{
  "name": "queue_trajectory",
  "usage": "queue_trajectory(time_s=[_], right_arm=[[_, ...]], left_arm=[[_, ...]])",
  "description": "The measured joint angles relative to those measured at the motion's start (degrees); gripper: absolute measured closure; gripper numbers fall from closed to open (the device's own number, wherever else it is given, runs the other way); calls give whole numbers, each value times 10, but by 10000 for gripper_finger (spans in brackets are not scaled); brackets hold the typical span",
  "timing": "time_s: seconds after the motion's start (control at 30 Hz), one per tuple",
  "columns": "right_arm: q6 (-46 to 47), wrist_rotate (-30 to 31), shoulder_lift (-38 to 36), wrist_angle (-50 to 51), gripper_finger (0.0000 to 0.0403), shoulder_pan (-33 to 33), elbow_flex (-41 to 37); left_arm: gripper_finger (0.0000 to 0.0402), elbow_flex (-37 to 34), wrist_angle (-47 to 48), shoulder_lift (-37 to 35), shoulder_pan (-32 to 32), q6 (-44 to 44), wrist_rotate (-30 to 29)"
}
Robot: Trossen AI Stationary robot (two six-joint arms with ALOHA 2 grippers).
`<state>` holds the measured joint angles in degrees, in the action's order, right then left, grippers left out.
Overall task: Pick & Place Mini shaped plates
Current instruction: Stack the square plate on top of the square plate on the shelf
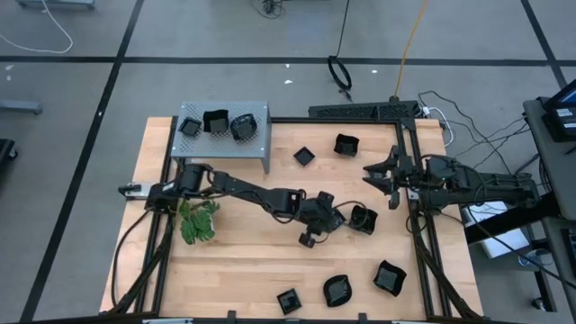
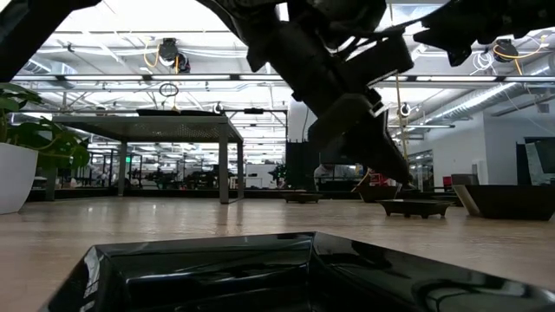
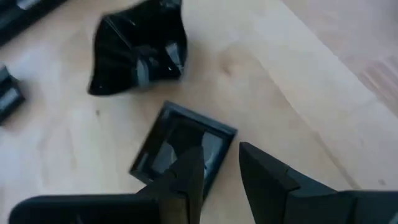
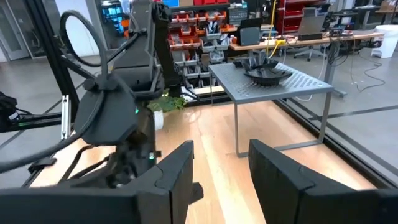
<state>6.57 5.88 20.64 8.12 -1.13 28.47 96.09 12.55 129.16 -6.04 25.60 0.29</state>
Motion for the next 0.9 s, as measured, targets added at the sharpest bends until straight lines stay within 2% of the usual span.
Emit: queue_trajectory(time_s=[0.17,0.33,0.73,0.9], right_arm=[[0,0,7,1,261,0,0],[0,0,13,1,261,0,0],[0,0,25,3,261,0,0],[0,0,25,3,261,0,0]], left_arm=[[293,-1,13,15,7,-3,-3],[293,-1,-13,38,9,-2,-3],[293,0,-45,46,8,5,-7],[293,0,-54,46,6,79,-40]])
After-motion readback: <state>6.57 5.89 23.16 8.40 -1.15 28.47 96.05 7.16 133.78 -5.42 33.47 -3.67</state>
